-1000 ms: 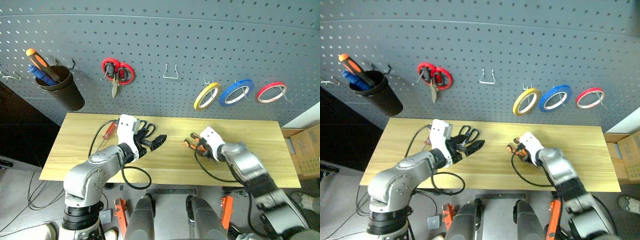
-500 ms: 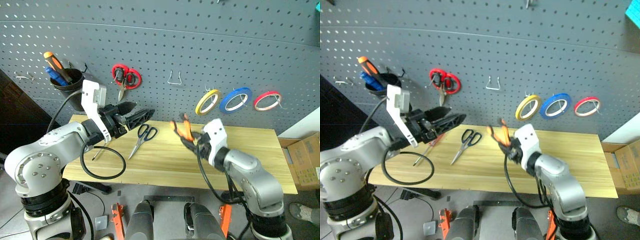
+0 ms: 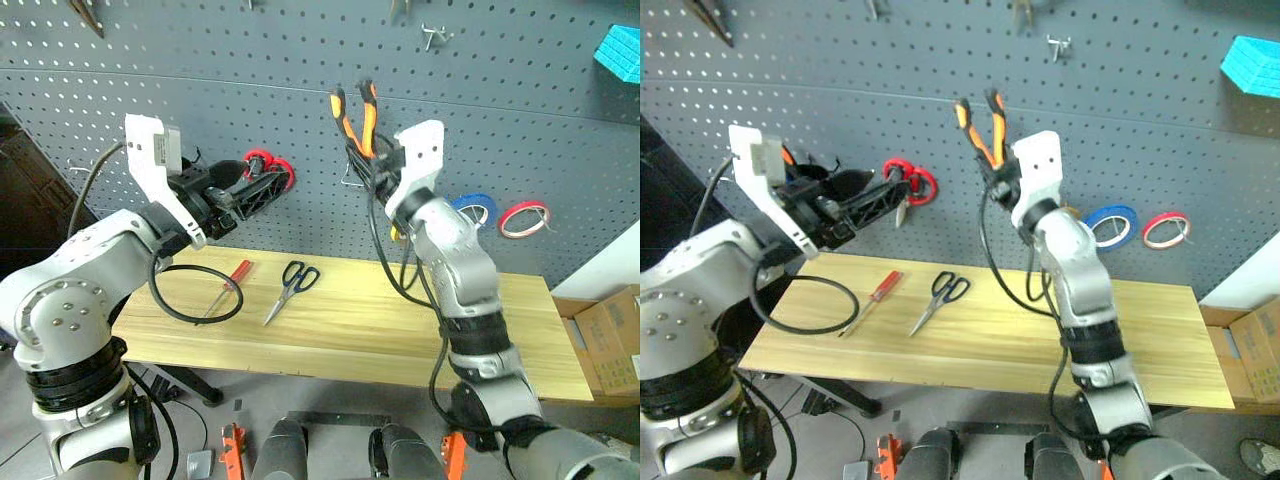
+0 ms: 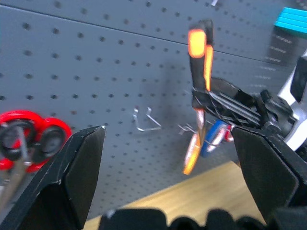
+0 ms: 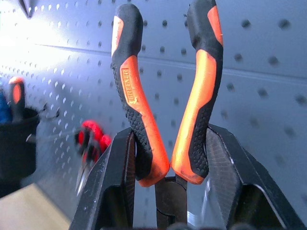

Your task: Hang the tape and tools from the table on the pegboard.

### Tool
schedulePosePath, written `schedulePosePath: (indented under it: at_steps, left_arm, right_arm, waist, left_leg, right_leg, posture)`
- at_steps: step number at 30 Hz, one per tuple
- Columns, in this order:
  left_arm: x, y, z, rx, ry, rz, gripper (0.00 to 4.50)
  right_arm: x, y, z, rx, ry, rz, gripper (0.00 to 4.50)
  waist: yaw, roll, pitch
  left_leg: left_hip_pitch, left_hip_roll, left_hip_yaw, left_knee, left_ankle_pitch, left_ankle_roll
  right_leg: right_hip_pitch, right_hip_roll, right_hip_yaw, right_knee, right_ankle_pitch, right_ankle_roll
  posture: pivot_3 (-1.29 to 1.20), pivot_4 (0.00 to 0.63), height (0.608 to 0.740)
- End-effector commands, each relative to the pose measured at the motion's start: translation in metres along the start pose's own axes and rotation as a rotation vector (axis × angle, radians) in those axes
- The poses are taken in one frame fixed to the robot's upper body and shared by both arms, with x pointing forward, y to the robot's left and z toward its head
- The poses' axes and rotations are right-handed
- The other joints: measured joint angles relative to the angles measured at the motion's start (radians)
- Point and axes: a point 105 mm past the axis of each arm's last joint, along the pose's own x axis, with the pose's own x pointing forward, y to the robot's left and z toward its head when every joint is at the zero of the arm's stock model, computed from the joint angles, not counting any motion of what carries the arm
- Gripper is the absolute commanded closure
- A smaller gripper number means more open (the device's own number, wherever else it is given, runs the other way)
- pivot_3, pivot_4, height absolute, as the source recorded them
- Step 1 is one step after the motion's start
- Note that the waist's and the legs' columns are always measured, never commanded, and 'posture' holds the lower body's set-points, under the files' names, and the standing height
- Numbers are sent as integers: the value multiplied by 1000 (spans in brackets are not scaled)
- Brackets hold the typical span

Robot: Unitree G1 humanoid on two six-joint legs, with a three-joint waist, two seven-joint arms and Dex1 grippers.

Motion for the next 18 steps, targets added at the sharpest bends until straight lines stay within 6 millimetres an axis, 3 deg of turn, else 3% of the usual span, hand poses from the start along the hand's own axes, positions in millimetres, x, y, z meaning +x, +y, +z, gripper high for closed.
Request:
schedulePosePath:
  at_steps: [1,4,9,18]
  left_arm:
    - [9,18,-4,69,-24,109,0]
    - [15,28,-13,78,-30,159,0]
    - [26,24,-26,41,-43,142,0]
    - [31,10,-55,3,20,92,0]
  right_arm:
    - [22,-5,24,-21,-152,-45,2799]
    - [34,-5,20,-40,-186,-78,2799]
    - [45,-1,7,-69,-207,-111,2799]
    - [45,-5,-23,-78,-167,-165,2799]
  waist:
    - [1,1,-4]
    - [2,1,-6]
    - [4,1,-6]
    - [4,1,-6]
  left_leg:
    - [0,0,0,0,0,0]
    - [0,0,0,-1,0,0]
    - [0,0,-1,-2,0,-1]
    - [0,1,-2,-2,1,0]
  right_leg:
    - [0,0,0,0,0,0]
    - [0,1,1,0,0,0]
    - [0,1,1,0,0,0]
    - [0,2,1,2,0,-1]
  posture:
    - [242,12,740]
    - [253,23,740]
    - [258,33,740]
    - [280,54,740]
